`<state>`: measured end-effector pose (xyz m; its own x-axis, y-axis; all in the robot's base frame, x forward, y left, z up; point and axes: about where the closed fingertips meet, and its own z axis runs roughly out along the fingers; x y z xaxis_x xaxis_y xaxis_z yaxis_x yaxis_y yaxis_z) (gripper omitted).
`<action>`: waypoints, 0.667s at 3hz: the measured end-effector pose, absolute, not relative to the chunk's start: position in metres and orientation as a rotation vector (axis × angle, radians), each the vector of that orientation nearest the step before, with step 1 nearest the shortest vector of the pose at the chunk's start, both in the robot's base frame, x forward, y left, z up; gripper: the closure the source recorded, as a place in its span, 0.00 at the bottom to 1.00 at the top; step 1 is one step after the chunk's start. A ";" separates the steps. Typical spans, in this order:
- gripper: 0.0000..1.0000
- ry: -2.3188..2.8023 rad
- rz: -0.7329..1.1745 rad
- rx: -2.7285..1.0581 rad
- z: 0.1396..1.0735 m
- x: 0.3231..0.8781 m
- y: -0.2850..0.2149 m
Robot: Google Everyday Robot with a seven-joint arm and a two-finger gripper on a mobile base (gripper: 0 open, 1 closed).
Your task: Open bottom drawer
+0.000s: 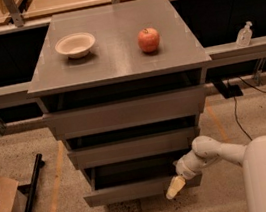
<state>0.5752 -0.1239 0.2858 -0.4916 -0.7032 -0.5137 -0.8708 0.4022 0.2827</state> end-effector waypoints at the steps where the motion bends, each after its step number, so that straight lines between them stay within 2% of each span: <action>1: 0.00 2.371 0.764 -1.378 0.262 0.590 -0.127; 2: 0.02 2.471 0.781 -1.309 0.211 0.605 -0.148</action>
Offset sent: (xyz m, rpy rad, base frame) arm 0.0446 -0.0429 -0.1192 -0.0578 0.1447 -0.0977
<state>0.6045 -0.1480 0.2105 -0.5708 -0.6933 -0.4399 -0.8202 0.4566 0.3447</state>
